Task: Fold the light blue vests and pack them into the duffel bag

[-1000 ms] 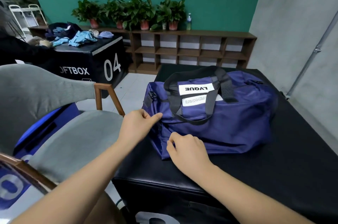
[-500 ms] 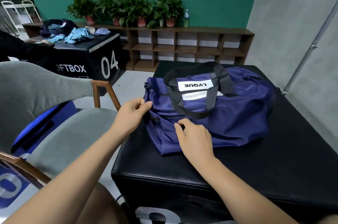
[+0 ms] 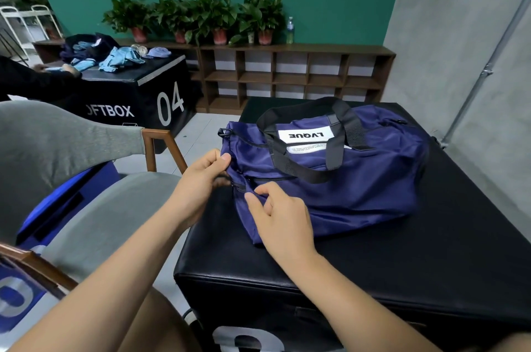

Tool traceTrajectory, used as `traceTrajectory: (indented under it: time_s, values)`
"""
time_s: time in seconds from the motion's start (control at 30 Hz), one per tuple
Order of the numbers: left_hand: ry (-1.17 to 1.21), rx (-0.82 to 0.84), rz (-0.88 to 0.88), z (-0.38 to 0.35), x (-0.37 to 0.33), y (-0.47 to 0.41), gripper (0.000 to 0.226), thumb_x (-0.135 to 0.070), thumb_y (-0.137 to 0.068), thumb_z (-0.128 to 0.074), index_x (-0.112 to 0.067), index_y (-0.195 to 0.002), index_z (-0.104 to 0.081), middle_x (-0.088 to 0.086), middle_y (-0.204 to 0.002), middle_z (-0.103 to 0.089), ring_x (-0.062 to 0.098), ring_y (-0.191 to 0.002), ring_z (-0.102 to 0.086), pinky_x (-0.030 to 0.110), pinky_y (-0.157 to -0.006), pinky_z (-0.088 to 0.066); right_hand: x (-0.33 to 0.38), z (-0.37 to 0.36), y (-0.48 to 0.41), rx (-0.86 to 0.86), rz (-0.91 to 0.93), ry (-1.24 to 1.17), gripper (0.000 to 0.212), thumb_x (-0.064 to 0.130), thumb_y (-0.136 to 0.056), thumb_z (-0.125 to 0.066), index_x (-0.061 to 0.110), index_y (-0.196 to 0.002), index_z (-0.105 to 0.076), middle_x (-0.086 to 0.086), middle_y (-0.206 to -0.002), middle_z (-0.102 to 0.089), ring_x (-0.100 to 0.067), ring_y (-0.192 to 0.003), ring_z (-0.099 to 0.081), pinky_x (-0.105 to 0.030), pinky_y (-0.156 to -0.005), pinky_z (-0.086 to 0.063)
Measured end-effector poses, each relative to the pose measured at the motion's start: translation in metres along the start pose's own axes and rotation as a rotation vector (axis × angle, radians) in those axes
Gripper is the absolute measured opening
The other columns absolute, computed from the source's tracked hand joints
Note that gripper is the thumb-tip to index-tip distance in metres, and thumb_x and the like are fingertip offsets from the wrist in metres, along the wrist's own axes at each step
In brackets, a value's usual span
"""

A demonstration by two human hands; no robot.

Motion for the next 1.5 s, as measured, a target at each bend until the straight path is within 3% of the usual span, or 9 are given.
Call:
traceTrajectory:
  time_s: [0.2,0.33,0.43,0.53,0.63,0.77,1.0,1.37,1.5]
  values:
    - [-0.036,-0.042,-0.068,-0.001,-0.009,0.002,0.03,-0.018,-0.112,-0.053,-0.008,-0.084,-0.049,-0.002,-0.071,-0.056,0.007,-0.063,-0.051,0.015,-0.064,-0.046,0.011,-0.01,0.013,0.035,0.047,0.084,0.036,0.057,-0.106,-0.044,0.031,-0.121,-0.062,0.009,-0.064,-0.057,-0.023,-0.069,-0.063,-0.046,-0.069,-0.054]
    - [0.034,-0.055,-0.044,0.003,-0.001,0.006,0.027,-0.019,-0.111,-0.055,-0.008,-0.087,-0.051,0.012,-0.08,-0.048,0.015,-0.07,-0.044,0.022,-0.067,-0.044,0.003,-0.01,0.002,0.017,-0.055,0.003,0.039,0.062,-0.106,-0.037,0.031,-0.087,-0.051,0.001,-0.064,-0.063,-0.031,-0.068,-0.061,-0.048,-0.067,-0.053]
    - [0.082,-0.071,-0.015,0.0,0.004,0.011,0.035,-0.018,-0.111,-0.053,-0.017,-0.077,-0.05,-0.003,-0.071,-0.049,0.012,-0.069,-0.042,0.027,-0.069,-0.04,-0.002,-0.005,-0.009,0.009,-0.136,0.062,0.04,0.066,-0.103,-0.046,0.03,-0.091,-0.056,0.001,-0.072,-0.069,-0.029,-0.078,-0.066,-0.046,-0.075,-0.055]
    - [0.102,-0.079,-0.012,0.0,0.005,0.013,0.036,-0.021,-0.11,-0.055,-0.022,-0.075,-0.054,0.0,-0.075,-0.049,0.013,-0.071,-0.042,0.031,-0.071,-0.037,-0.003,0.004,-0.013,-0.031,-0.149,0.151,0.03,0.061,-0.1,-0.059,0.032,-0.1,-0.053,0.004,-0.08,-0.071,-0.028,-0.084,-0.067,-0.042,-0.076,-0.052]
    - [0.113,-0.086,-0.003,0.001,0.005,0.014,0.034,-0.023,-0.11,-0.057,-0.024,-0.076,-0.055,0.002,-0.079,-0.05,0.014,-0.073,-0.042,0.031,-0.071,-0.036,-0.009,0.012,-0.01,-0.122,-0.157,0.169,0.034,0.058,-0.099,-0.063,0.032,-0.107,-0.042,0.002,-0.075,-0.069,-0.029,-0.078,-0.069,-0.042,-0.068,-0.052]
    - [0.111,-0.087,-0.001,-0.004,0.004,0.015,0.039,-0.018,-0.111,-0.053,-0.023,-0.072,-0.051,-0.005,-0.071,-0.048,0.012,-0.068,-0.04,0.03,-0.069,-0.034,-0.007,0.01,-0.006,-0.155,-0.069,0.127,0.033,0.056,-0.1,-0.061,0.028,-0.117,-0.057,0.003,-0.07,-0.068,-0.027,-0.073,-0.069,-0.046,-0.068,-0.055]
    - [0.046,-0.096,-0.026,0.003,0.007,0.014,0.03,-0.025,-0.11,-0.057,-0.019,-0.081,-0.051,-0.001,-0.075,-0.048,0.013,-0.073,-0.041,0.033,-0.072,-0.035,0.005,0.006,-0.01,-0.062,0.045,0.18,0.023,0.044,-0.108,-0.054,0.025,-0.096,-0.053,0.002,-0.06,-0.057,-0.032,-0.064,-0.06,-0.043,-0.06,-0.05]
    - [-0.074,-0.247,-0.056,0.03,-0.001,-0.004,0.036,-0.023,-0.111,-0.055,-0.022,-0.076,-0.047,-0.013,-0.071,-0.052,0.008,-0.067,-0.041,0.033,-0.066,-0.031,-0.05,0.097,-0.001,-0.294,0.014,0.199,0.029,0.043,-0.105,-0.054,0.021,-0.087,-0.056,0.001,-0.055,-0.054,-0.035,-0.055,-0.058,-0.045,-0.055,-0.05]
    - [-0.146,-0.292,-0.042,0.035,-0.007,-0.021,0.037,-0.032,-0.107,-0.059,-0.026,-0.072,-0.048,-0.005,-0.072,-0.05,0.015,-0.065,-0.034,0.036,-0.06,-0.026,-0.06,0.123,-0.007,-0.304,0.06,0.254,0.024,0.035,-0.105,-0.064,0.019,-0.087,-0.059,0.004,-0.053,-0.049,-0.027,-0.05,-0.053,-0.043,-0.053,-0.049]
Point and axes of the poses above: each hand's wrist, its own y-axis away from the middle knuckle, its own z-axis out of the back of the hand, x = y × z, the point moved 6 cm from there along -y, towards the middle knuckle
